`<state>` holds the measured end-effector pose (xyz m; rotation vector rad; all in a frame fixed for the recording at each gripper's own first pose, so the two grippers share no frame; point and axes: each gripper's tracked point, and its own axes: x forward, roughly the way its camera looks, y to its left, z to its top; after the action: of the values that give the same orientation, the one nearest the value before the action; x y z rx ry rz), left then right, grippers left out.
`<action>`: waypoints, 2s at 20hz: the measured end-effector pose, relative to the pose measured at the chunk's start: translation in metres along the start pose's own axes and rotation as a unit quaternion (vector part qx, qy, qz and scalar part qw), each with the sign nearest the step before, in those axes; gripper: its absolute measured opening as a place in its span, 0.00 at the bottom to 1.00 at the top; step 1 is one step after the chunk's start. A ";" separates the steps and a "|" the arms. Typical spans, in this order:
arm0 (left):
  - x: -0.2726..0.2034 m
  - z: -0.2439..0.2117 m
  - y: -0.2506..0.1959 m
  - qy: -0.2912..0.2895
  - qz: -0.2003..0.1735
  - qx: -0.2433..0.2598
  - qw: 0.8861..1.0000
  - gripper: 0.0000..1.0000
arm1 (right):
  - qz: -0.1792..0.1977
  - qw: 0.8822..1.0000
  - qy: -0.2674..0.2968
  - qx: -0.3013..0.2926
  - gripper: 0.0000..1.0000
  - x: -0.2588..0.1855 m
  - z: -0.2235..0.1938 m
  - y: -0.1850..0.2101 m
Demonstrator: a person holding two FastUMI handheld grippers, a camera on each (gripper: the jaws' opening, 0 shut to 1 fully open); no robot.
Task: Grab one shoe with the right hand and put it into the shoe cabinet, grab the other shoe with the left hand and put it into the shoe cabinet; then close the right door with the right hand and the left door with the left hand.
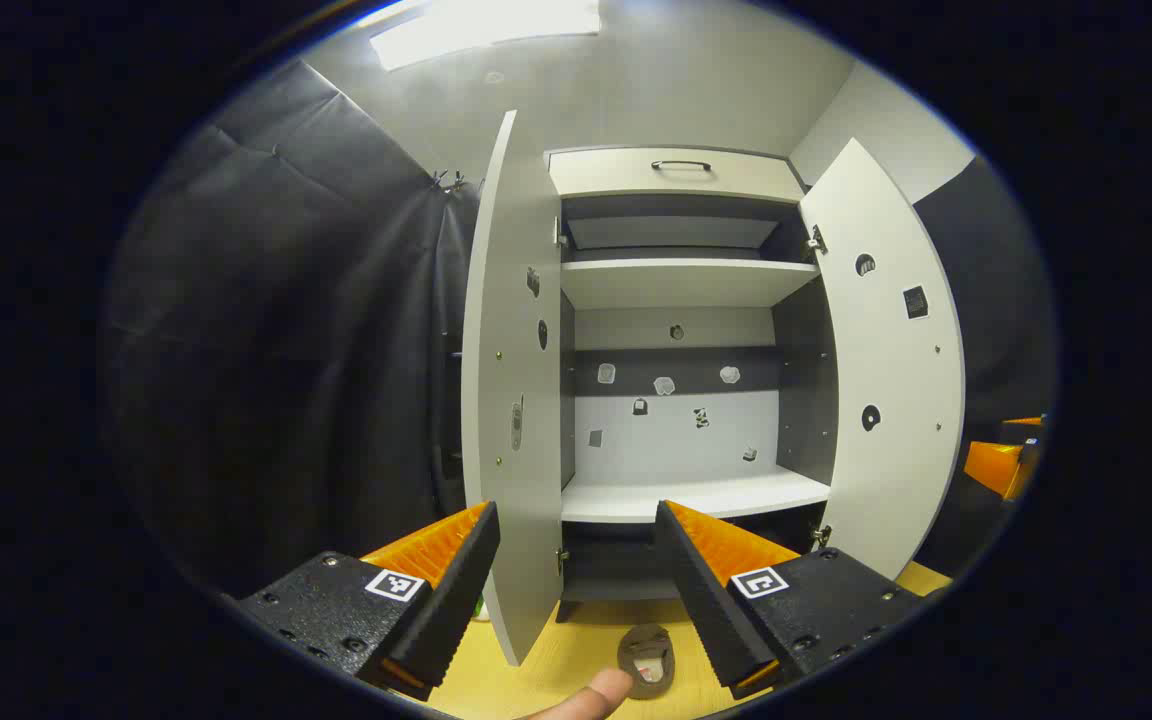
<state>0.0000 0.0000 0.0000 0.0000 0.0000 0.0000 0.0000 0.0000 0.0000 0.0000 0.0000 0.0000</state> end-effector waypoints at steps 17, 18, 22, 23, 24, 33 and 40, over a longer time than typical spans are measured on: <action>-0.013 0.001 -0.007 -0.022 -0.040 -0.017 0.999 0.96 | 0.028 1.000 0.012 -0.001 1.00 0.014 -0.035 0.027; -0.013 -0.001 -0.006 -0.020 -0.040 -0.020 0.999 0.95 | 0.031 0.999 0.017 -0.004 0.98 0.018 -0.043 0.031; -0.015 -0.009 -0.004 -0.016 -0.044 -0.028 0.999 0.96 | 0.016 0.999 0.047 -0.021 1.00 0.039 -0.089 0.036; -0.016 -0.010 -0.005 -0.015 -0.045 -0.029 0.998 0.96 | 0.011 0.998 0.055 -0.024 1.00 0.046 -0.101 0.037; -0.017 -0.014 -0.005 -0.013 -0.047 -0.029 0.998 0.96 | 0.010 0.998 0.064 -0.026 0.98 0.053 -0.115 0.040; -0.021 -0.027 -0.008 -0.013 -0.063 -0.032 0.997 0.96 | 0.031 0.980 0.190 -0.041 1.00 0.104 -0.273 0.080; -0.001 -0.026 -0.002 -0.024 -0.052 -0.028 0.998 0.95 | 0.049 0.957 0.284 -0.016 0.96 0.114 -0.378 0.109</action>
<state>-0.0011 -0.0019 -0.0262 -0.0553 -0.0482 -0.1048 0.1140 0.1095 -0.3777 -0.0325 0.5767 0.1001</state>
